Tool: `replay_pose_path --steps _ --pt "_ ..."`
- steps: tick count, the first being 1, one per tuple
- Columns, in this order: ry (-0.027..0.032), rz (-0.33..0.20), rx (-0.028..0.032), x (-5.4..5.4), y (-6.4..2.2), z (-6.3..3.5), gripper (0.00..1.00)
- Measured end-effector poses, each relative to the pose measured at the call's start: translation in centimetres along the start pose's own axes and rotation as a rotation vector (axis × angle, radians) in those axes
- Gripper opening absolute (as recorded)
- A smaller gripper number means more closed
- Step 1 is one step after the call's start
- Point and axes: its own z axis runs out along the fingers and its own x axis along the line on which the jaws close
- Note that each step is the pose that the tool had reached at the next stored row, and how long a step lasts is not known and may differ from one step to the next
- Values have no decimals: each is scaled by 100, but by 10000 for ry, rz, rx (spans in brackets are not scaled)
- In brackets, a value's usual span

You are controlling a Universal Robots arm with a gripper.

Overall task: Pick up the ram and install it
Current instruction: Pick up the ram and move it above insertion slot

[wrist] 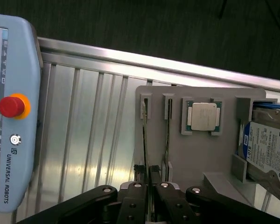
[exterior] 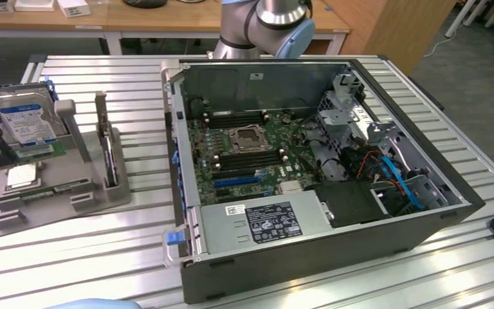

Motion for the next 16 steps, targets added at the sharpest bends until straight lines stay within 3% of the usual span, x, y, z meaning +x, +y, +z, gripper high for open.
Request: replay_pose_path --steps 16 --pt "83 1612 -50 4 -7 -136 13"
